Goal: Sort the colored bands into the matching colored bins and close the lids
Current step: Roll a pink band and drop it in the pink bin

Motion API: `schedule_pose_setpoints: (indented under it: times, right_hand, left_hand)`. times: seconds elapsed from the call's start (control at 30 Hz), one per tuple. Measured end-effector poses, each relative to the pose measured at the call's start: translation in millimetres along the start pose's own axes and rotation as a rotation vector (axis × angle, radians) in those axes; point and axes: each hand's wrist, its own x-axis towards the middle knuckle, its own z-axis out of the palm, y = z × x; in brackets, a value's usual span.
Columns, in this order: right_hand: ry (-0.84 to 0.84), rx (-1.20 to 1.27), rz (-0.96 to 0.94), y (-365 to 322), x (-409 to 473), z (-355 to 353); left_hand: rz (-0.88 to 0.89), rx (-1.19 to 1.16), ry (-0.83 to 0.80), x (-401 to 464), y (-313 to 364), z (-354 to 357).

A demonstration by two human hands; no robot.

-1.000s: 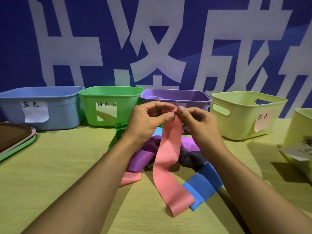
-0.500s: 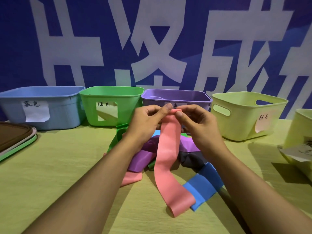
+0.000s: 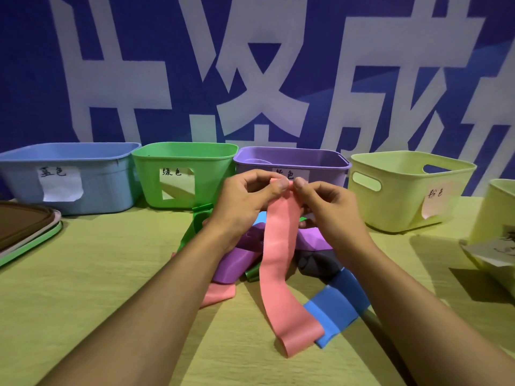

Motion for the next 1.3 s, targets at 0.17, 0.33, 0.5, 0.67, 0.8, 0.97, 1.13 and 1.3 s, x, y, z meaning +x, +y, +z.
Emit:
schedule_pose_setpoints:
  times: [0.17, 0.33, 0.5, 0.67, 0.8, 0.97, 1.13, 1.3]
  right_hand:
    - [-0.010, 0.013, -0.066, 3.1, 1.6, -1.8]
    - [-0.012, 0.005, -0.116, 5.7, 3.4, -2.8]
    - [-0.044, -0.046, -0.181, 7.7, 3.7, -4.1]
    - [-0.046, -0.106, -0.213, 10.8, 5.2, -5.9]
    - [-0.034, -0.140, -0.206, 11.6, 6.1, -6.8]
    - [0.014, -0.125, -0.087, 8.2, 4.1, -5.6]
    - [0.050, -0.120, -0.091, 2.2, 1.8, -4.2]
    - [0.015, -0.093, -0.126, 4.3, 2.3, -4.4]
  left_hand:
    - [-0.002, 0.006, -0.004, -1.4, 0.9, 0.9]
    - [-0.044, 0.004, -0.022, -2.5, 1.9, 3.0]
    - [-0.075, 0.019, 0.005, -2.4, 1.6, 4.4]
    - [-0.080, 0.026, 0.017, -0.4, -2.6, 3.2]
    - [-0.050, 0.003, 0.004, -0.8, -3.4, 1.0]
    - [-0.008, -0.022, -0.033, -2.0, -3.3, 1.7]
    - [0.005, -0.035, -0.084, -2.8, -3.1, 2.6]
    - [0.000, -0.031, -0.076, -1.3, -4.3, 2.8]
